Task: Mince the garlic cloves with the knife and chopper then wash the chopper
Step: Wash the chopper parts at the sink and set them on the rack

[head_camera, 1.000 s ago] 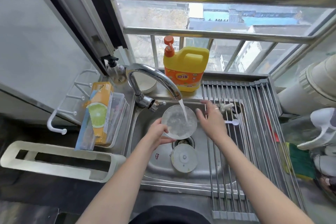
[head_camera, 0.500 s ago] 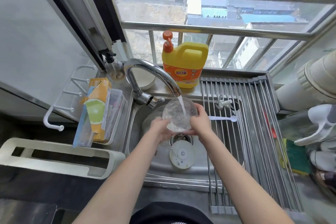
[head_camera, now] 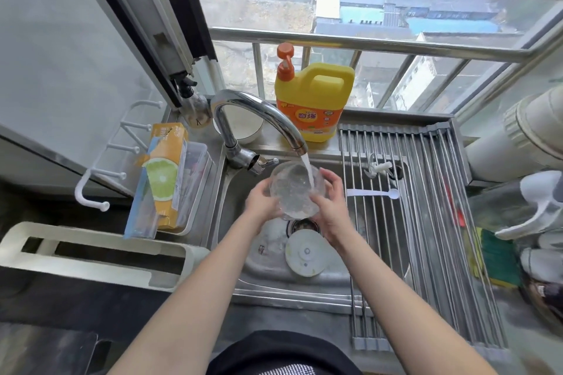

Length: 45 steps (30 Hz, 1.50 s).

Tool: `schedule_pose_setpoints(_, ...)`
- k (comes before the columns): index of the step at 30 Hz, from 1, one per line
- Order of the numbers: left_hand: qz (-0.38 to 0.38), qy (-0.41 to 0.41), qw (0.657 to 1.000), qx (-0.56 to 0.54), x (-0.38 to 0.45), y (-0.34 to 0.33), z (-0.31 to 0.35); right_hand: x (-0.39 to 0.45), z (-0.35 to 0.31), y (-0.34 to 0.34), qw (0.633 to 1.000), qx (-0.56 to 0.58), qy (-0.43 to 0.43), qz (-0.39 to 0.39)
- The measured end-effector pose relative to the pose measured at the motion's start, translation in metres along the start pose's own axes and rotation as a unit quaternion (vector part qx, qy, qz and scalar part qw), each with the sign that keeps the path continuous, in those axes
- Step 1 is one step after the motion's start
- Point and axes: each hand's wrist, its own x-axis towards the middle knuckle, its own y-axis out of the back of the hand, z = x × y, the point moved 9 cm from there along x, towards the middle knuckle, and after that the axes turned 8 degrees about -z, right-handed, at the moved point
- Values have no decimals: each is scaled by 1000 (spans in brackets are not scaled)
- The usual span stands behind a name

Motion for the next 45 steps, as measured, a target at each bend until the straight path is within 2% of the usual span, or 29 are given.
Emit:
schedule_pose_setpoints(2,5,38,998,-57,0,-5,-9,5,-18,4,988,-151,40,7)
schedule_pose_setpoints(3,12,49,996,-71,-2,-8,-9,6,-24,3,981,-186,45,9)
schedule_pose_setpoints(5,29,61,995,-70,-3,-9,-7,8,-28,3,984,-176,15,12)
schedule_pose_setpoints(7,17,94,993,-73,-6,-13,-7,7,-16,4,992,-112,-58,14)
schedule_pose_setpoints(9,-17,115,991,-68,-8,-20,-1,3,9,3,990,15,-137,8)
schedule_pose_setpoints(10,-33,103,992,-68,-7,-22,4,1,25,1,980,101,-169,0)
schedule_pose_setpoints(12,-47,43,997,-35,-2,-24,20,-6,53,-10,937,272,-221,-15)
schedule_pose_setpoints(14,-25,-47,996,78,-2,-23,43,-12,63,-18,923,299,-240,-18)
schedule_pose_setpoints(16,23,-108,980,164,-7,-18,57,-8,55,-17,960,190,-203,-21)
schedule_pose_setpoints(17,42,-120,974,188,-7,-15,58,-5,44,-12,980,107,-167,-12)
schedule_pose_setpoints(19,63,-124,965,222,-5,-10,52,-1,18,1,995,-44,-86,14)
schedule_pose_setpoints(21,65,-56,982,168,3,-2,27,0,-8,6,984,-172,-25,28)
schedule_pose_setpoints(22,59,-8,994,94,4,-1,13,2,-16,5,971,-237,-8,30)
schedule_pose_setpoints(24,55,67,996,-12,-2,-3,-8,2,-30,-4,939,-344,8,21)
schedule_pose_setpoints(29,64,110,990,-54,-5,-9,-25,5,-41,-6,906,-420,-37,37)
schedule_pose_setpoints(30,82,109,989,-50,-5,-6,-25,6,-32,0,911,-403,-78,32)
schedule_pose_setpoints(32,120,87,989,9,-8,4,-17,-1,0,8,935,-293,-199,8)
schedule_pose_setpoints(34,133,14,977,166,-11,11,6,-11,31,12,931,-212,-297,-7)
schedule_pose_setpoints(35,125,-33,965,227,-11,9,18,-14,42,14,926,-201,-321,-10)
schedule_pose_setpoints(37,91,-100,955,263,-10,0,31,-19,54,16,927,-171,-335,-12)
schedule_pose_setpoints(39,59,-124,970,201,-9,-5,34,-21,61,14,939,-105,-328,-16)
schedule_pose_setpoints(41,39,-111,988,103,-6,-5,30,-21,60,7,950,-50,-306,-34)
schedule_pose_setpoints(43,24,-58,998,26,-6,-7,20,-17,54,-2,959,-49,-273,-54)
schedule_pose_setpoints(45,9,20,999,-26,-7,-12,6,-14,42,-10,965,-95,-237,-66)
